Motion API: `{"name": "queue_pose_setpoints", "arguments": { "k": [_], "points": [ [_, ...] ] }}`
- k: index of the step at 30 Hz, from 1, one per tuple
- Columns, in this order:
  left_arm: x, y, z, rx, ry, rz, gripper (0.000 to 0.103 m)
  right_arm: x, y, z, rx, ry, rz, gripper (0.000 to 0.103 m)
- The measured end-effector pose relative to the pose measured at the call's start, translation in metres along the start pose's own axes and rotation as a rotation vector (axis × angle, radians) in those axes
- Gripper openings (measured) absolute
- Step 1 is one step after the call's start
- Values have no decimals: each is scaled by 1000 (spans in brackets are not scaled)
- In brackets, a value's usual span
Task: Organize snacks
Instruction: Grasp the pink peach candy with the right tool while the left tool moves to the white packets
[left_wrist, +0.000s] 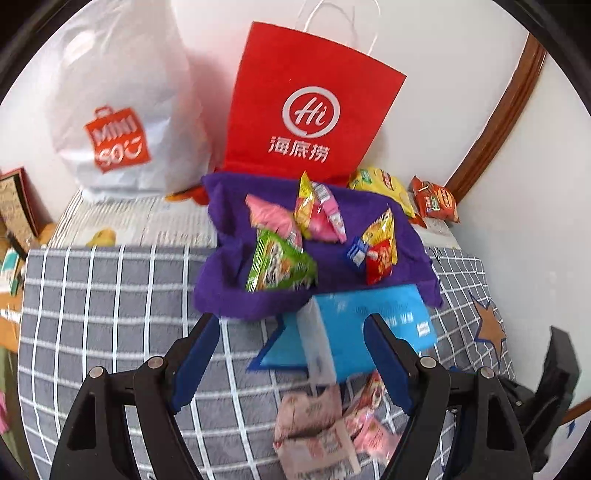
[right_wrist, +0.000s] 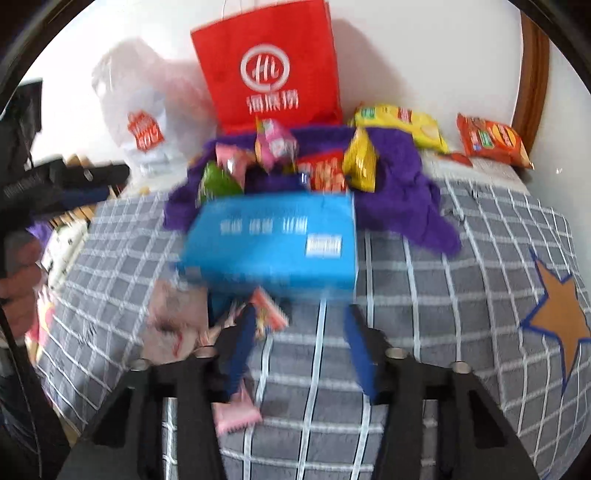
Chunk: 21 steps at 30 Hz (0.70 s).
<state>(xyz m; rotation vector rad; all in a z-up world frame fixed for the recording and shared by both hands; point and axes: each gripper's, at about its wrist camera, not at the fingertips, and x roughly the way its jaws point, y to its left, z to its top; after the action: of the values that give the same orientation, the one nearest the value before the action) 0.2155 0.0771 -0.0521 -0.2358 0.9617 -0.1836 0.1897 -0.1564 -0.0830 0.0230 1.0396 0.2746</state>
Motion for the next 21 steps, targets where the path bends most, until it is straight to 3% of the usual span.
{"name": "queue_pose_setpoints", "arguments": {
  "k": [5, 12, 16, 21],
  "points": [
    [-11, 8, -22, -5, 14, 15, 79, 8, 22, -26, -52, 48, 96, 38],
    [-21, 17, -41, -22, 28, 7, 79, 24, 54, -44, -150, 105, 133, 38],
    [-25, 19, -50, -10, 33, 13, 79, 34, 61, -51, -204, 144, 87, 39],
    [-24, 21, -61, -3, 45, 24, 79, 48, 64, -58, -232, 158, 23, 48]
  ]
}}
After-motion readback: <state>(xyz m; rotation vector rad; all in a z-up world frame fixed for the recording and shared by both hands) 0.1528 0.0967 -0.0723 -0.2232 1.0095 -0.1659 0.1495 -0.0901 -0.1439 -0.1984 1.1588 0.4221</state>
